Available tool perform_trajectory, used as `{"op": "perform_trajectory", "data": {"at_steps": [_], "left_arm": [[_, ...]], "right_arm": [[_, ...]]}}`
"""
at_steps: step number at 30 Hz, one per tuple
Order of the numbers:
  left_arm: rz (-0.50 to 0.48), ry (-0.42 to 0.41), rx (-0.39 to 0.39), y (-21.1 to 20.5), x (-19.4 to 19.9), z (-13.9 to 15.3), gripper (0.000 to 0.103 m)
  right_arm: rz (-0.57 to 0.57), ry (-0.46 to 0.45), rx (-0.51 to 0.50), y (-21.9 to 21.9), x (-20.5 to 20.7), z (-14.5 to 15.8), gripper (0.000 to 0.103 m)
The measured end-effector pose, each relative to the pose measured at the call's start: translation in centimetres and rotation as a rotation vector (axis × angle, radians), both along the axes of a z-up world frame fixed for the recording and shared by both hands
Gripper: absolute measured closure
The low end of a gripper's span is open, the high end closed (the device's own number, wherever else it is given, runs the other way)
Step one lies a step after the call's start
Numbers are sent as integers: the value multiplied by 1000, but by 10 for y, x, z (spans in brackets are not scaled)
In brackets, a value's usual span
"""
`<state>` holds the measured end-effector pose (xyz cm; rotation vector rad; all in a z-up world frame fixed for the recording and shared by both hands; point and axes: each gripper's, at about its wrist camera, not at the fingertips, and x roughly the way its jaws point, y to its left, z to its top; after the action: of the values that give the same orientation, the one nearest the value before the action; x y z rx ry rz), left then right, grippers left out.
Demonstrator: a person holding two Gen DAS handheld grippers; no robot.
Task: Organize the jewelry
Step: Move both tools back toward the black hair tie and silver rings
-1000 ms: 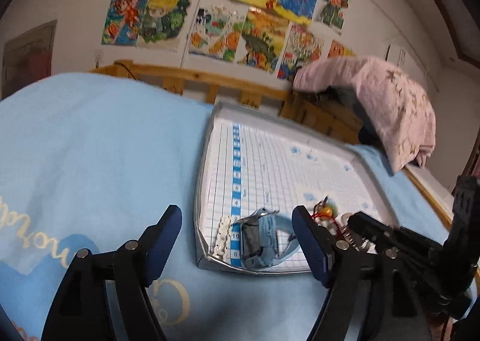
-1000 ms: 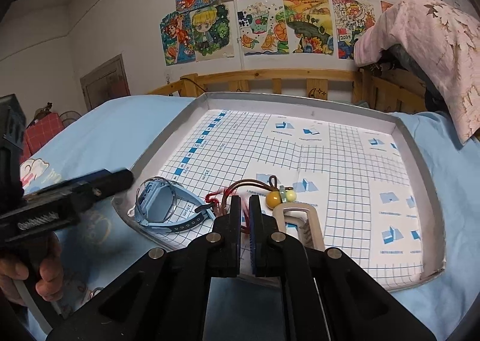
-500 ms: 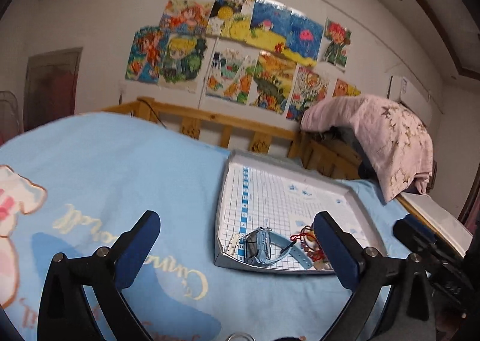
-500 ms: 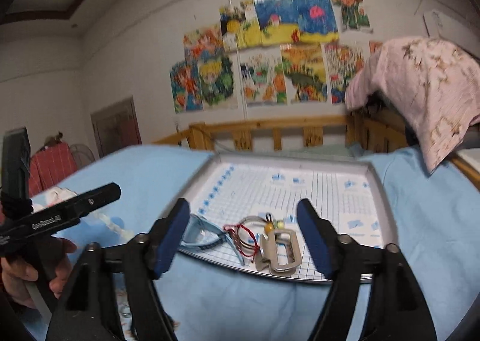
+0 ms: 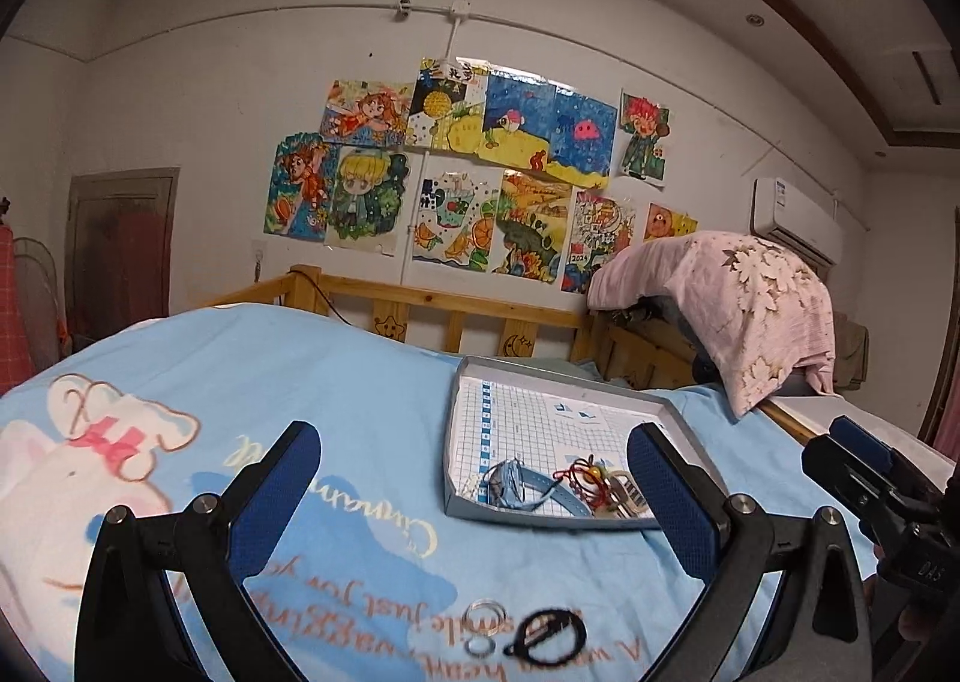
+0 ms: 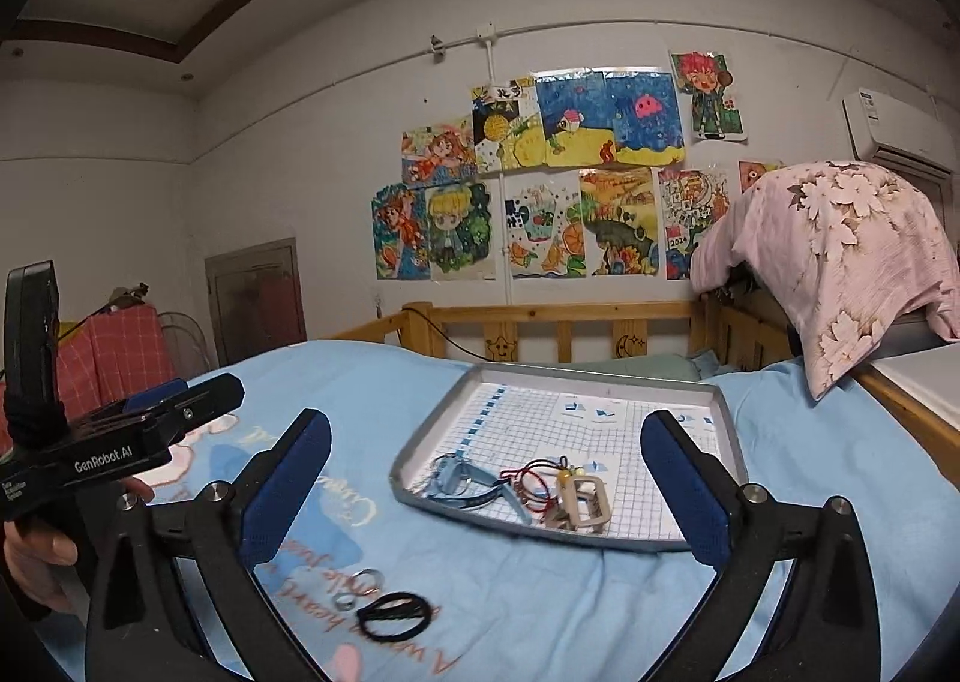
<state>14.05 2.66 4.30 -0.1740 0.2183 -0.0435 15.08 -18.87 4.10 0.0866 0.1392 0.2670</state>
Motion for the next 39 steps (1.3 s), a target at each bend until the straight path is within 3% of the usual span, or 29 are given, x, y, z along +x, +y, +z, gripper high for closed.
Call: {"op": "perform_trajectory", "data": {"at_steps": [6, 15, 26, 33, 39], "left_arm": [[11, -1, 25, 5, -51, 4, 0], [53, 47, 24, 20, -112, -3, 0], [45, 74, 50, 36, -124, -19, 0], [27, 44, 104, 37, -128, 4, 0], [-26, 35, 132, 40, -115, 29, 0]], "right_arm": [[-2, -1, -18, 9, -41, 5, 1], [-11, 87, -15, 10, -91, -1, 1], [5, 163, -66, 6, -106, -19, 1], [47, 231, -86, 6, -101, -7, 1], [61, 274, -110, -2, -89, 21, 1]]}}
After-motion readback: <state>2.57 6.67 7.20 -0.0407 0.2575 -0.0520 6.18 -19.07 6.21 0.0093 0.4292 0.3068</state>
